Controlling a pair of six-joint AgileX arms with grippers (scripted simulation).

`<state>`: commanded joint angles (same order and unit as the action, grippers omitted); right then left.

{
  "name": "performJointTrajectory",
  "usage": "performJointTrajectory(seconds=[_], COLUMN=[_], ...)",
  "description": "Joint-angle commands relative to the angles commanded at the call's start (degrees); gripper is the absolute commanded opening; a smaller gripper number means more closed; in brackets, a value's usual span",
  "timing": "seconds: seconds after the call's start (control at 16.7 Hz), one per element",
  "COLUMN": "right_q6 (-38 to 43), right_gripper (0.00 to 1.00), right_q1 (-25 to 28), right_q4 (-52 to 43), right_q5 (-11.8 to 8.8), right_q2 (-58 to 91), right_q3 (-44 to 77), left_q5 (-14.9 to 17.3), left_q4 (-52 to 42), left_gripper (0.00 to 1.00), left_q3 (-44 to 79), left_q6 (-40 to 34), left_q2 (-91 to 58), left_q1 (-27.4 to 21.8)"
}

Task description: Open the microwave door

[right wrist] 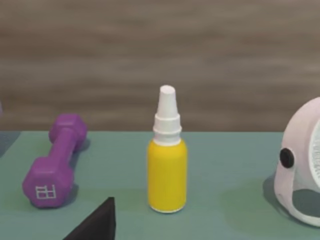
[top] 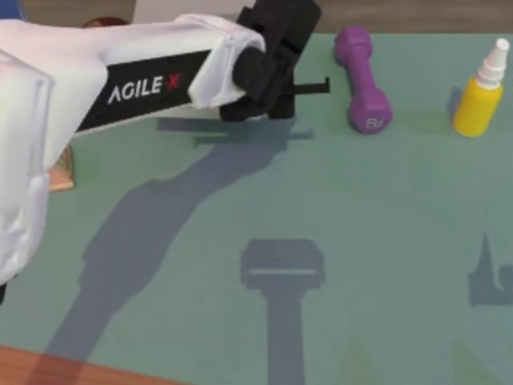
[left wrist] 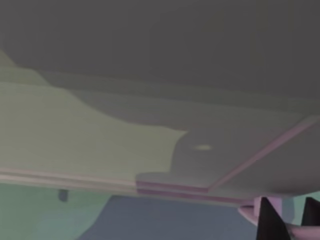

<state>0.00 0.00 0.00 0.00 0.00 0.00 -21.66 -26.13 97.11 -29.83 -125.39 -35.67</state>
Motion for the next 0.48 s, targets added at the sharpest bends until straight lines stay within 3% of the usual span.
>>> performJointTrajectory(seconds=[0.48], right_q6=[0.0], right_gripper=[1.00], right_q1=[0.0], right_q4=[0.0], right_q5=[0.0], right_q2=[0.0], right_q3=[0.0], left_q5=[0.5], left_q4=[0.1], left_gripper=[0.00], left_q3=[-0.1], left_q6=[-0.2], left_q2=[-0.3], left_q1=[-0.4])
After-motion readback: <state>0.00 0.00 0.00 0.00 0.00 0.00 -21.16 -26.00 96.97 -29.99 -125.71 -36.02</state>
